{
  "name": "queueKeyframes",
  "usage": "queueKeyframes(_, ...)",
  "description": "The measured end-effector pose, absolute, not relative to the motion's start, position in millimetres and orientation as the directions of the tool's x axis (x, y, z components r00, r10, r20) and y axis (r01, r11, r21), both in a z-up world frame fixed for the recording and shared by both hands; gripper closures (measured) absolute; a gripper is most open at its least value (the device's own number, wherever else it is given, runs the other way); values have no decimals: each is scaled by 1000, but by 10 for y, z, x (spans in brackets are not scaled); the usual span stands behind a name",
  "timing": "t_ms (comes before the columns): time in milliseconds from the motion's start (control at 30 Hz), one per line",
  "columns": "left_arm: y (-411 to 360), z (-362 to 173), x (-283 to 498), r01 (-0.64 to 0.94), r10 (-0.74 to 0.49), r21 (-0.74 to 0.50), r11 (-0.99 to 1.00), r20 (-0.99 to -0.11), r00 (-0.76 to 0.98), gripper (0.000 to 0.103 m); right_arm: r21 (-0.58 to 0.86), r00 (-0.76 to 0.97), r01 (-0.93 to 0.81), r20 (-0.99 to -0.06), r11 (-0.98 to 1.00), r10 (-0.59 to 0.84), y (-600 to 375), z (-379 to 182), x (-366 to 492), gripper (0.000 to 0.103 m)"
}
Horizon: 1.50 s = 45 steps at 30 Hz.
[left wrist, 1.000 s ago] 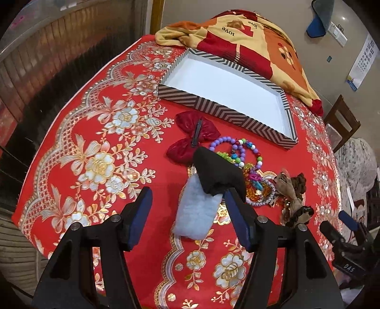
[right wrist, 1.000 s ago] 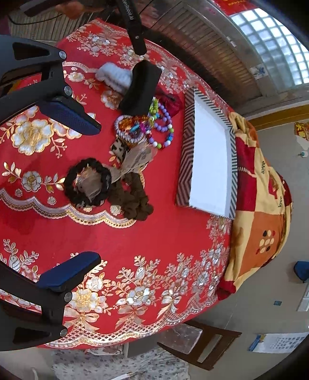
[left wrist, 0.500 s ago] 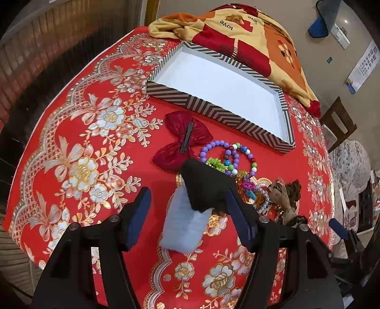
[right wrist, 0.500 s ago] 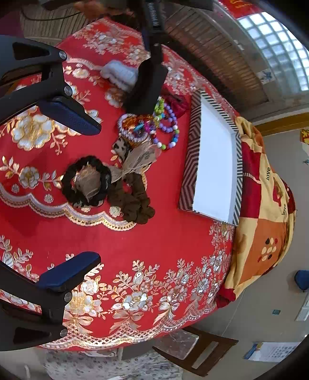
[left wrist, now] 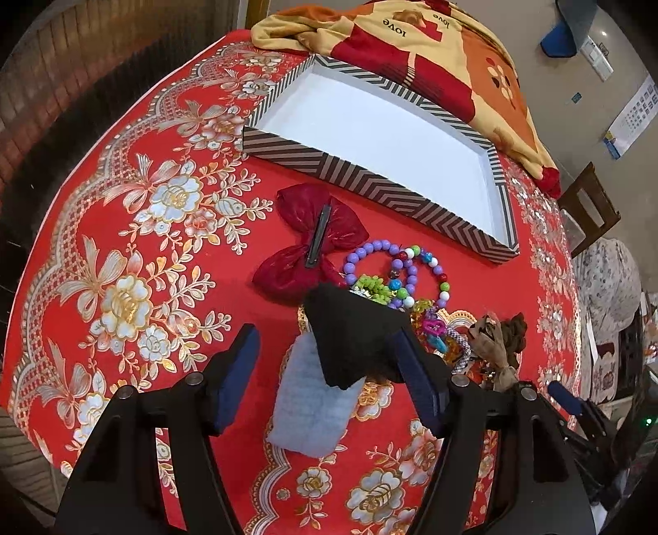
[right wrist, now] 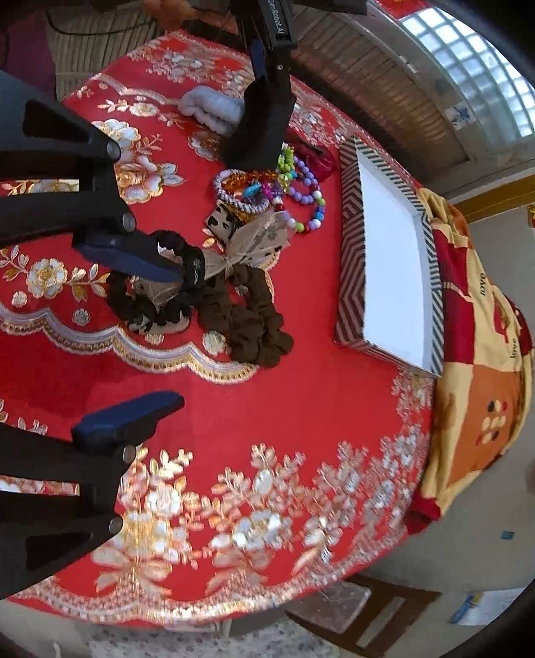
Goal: Organize jewelry
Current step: 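Lower the right gripper onto the black scrunchie and grasp it while left holds the pouch, then carry the black scrunchie into the white tray and open the right gripper while left carries the pouch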
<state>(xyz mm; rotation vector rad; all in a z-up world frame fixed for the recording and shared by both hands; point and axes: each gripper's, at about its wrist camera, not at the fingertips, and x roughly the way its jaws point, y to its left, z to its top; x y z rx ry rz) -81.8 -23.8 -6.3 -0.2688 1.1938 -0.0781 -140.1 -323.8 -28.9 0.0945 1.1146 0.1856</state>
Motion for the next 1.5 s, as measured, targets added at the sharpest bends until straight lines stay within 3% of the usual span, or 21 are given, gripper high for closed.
queueKeyframes(67,-230,-70,-812,-83,-203,-249,965,-908,366,35,198,419,-104,-880,975,224,-3240,-343,-1364,55)
queueKeyframes(133,-225,-75,-806,-84,-204,-251,964,-908,365,35,232,408,-104,-877,967,254,-3246,-392,-1334,65)
queueKeyframes(200,-229,-81,-795,-83,-206,-252,964,-909,363,35,292,410,-114,-857,950,313,-3260,-411,-1329,83)
queueKeyframes(333,-240,-93,-768,-81,-215,-260,962,-908,360,35,330,427,-138,-831,934,357,-3252,-345,-1407,94)
queueKeyframes(867,-356,-281,-620,-50,-276,-308,950,-905,324,36,373,542,-151,-743,915,392,-3405,313,-1752,96)
queueKeyframes(900,-375,-297,-618,-40,-275,-303,952,-907,320,38,375,546,-155,-738,914,395,-3408,337,-1758,96)
queueKeyframes(1033,-406,-309,-632,-18,-248,-269,963,-911,329,75,375,554,-166,-729,912,401,-3378,387,-1745,96)
queueKeyframes(1133,-382,-264,-643,-11,-261,-282,959,-902,344,86,380,555,-175,-724,908,410,-3351,403,-1722,96)
queueKeyframes(1500,-349,285,-578,44,-298,-310,950,-852,430,89,372,576,-225,-694,900,431,-3162,581,-1430,96)
